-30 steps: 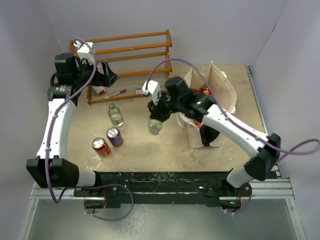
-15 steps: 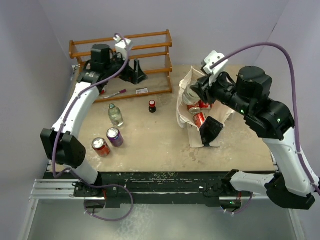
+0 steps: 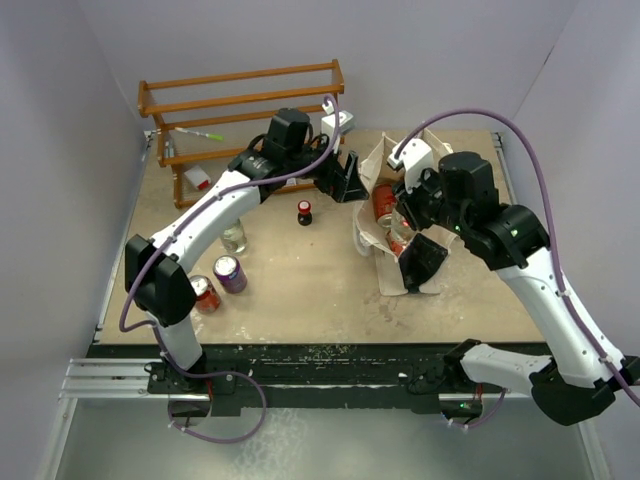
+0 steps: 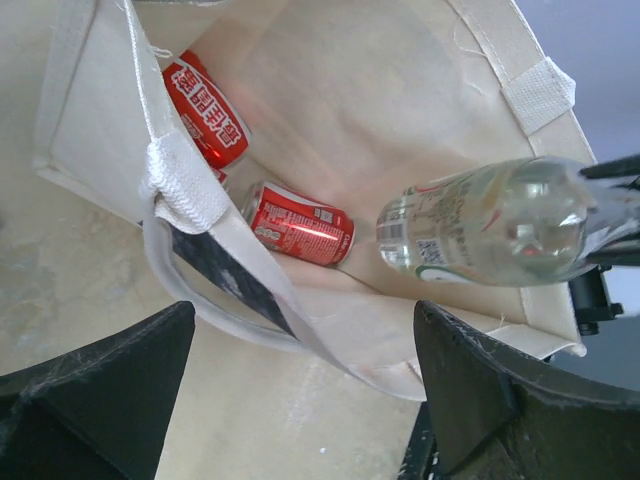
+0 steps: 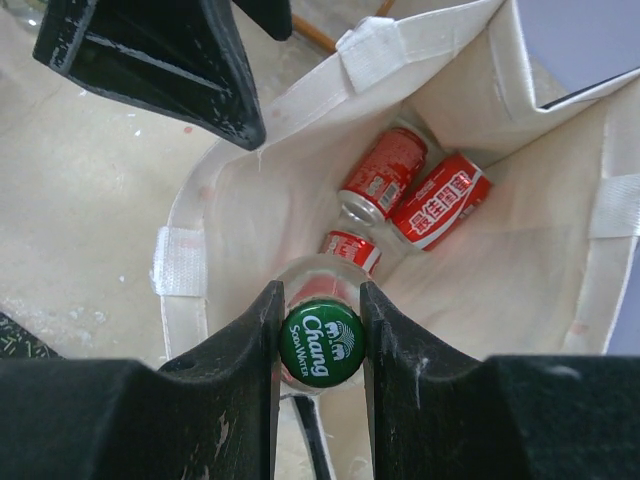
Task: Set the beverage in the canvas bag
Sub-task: Place the drink in the canvas bag.
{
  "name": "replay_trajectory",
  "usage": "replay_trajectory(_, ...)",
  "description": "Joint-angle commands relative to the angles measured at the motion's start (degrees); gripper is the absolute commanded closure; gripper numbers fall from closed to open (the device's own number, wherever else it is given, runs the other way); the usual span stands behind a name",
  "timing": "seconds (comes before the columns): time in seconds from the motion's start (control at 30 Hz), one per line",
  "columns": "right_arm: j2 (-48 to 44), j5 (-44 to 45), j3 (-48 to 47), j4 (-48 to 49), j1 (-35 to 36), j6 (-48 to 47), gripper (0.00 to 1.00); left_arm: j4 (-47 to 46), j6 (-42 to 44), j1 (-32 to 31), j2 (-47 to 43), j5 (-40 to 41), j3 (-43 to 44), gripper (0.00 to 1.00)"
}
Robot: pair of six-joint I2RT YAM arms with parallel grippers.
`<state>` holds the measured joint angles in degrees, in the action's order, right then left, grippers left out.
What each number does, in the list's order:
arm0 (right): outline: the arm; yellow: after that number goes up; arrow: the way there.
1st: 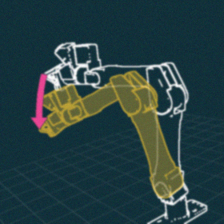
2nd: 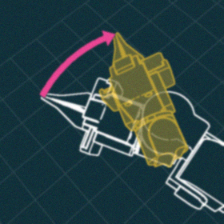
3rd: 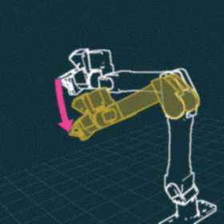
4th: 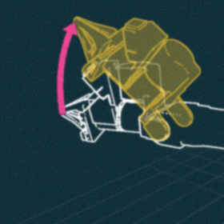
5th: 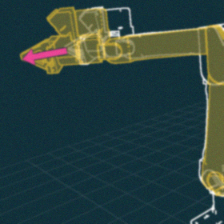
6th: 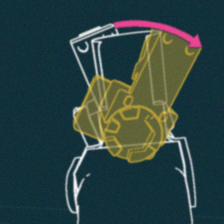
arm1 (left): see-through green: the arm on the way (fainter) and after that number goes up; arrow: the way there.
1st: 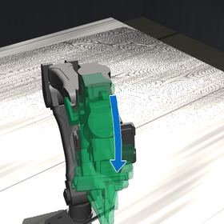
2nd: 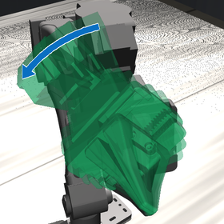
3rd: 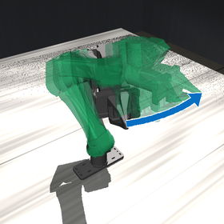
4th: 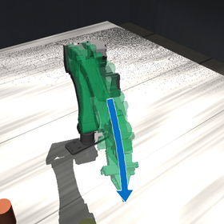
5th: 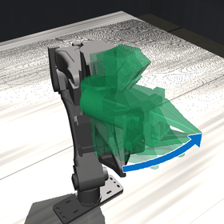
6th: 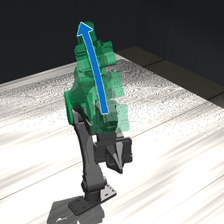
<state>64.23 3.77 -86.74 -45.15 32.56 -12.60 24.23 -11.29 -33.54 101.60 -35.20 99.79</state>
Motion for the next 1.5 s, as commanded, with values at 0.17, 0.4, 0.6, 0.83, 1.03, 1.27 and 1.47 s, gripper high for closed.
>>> replay_trajectory(0.17,-1.8,-3.9,6.0,10.1,-0.2,0.4,1.00,-3.2,-8.2,-2.4,2.0,4.0,0.9,0.21)
replay_trajectory(0.4,-2.4,-6.2,13.9,12.3,-1.3,0.3,1.00,-5.7,-14.8,-3.4,1.8,1.8,-3.0,0.55)
replay_trajectory(0.6,-2.1,-10.5,16.1,10.5,-5.2,-1.7,1.00,-7.8,-16.8,-3.3,1.4,-0.9,-1.9,0.88)
replay_trajectory(0.83,0.8,-17.0,15.9,5.4,-9.6,-4.0,1.00,-14.8,-20.9,-3.2,1.5,-10.1,2.7,1.00)
replay_trajectory(1.03,0.8,-19.9,17.0,5.2,-12.0,-4.6,1.00,-14.9,-20.9,-2.9,1.4,-9.9,5.6,1.00)
replay_trajectory(1.27,1.5,-26.8,18.7,5.1,-13.0,-4.0,1.00,-13.3,-21.5,-1.3,0.4,-7.6,5.2,1.00)
replay_trajectory(1.47,3.9,-26.3,20.1,4.2,-13.1,-2.9,1.00,-14.7,-23.8,1.8,-0.1,-8.1,5.5,1.00)
